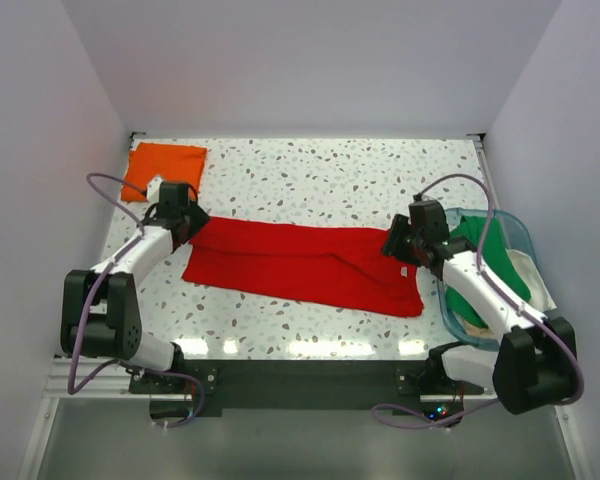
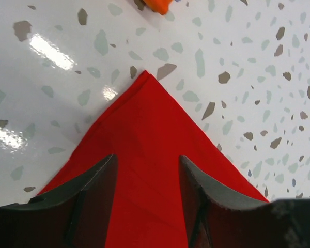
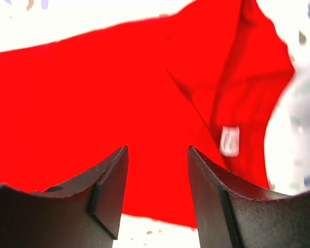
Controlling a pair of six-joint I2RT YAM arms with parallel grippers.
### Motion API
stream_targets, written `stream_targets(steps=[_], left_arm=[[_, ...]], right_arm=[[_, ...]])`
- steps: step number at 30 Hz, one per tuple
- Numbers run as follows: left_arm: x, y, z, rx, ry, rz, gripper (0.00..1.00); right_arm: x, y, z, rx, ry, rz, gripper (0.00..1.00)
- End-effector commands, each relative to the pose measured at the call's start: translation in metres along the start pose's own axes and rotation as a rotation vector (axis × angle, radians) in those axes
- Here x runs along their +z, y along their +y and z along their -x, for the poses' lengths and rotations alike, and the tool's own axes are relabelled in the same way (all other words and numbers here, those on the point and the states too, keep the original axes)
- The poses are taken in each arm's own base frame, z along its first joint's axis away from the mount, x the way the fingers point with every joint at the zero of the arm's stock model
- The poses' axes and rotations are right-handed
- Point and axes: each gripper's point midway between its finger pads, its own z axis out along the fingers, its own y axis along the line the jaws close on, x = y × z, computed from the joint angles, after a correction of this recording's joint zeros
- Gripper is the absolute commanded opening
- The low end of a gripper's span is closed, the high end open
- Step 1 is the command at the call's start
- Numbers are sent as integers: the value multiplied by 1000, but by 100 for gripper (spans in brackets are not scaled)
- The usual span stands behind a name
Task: Fold and stack the t-shirts
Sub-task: Fold the tshirt
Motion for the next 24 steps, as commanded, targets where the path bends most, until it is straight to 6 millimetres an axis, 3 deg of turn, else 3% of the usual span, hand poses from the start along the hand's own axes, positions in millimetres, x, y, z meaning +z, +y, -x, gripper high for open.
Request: stream_targets(steps=[1, 6, 17, 20, 24], left_arm=[[-8, -35, 4, 29, -12, -101, 55], [-4, -41, -16, 47, 46, -121, 55], [12, -15, -46, -3, 112, -44, 56], [15, -12, -51, -6, 125, -35, 56], [15, -8, -52, -8, 121, -24, 55]], right_arm=[[20, 15, 38, -37, -86, 3, 53], [48, 12, 45, -75, -72, -49, 52], [82, 3, 27, -72, -14, -84, 48], [83, 6, 22, -59, 0, -60, 40], [72, 11, 11, -35, 22, -10, 14]])
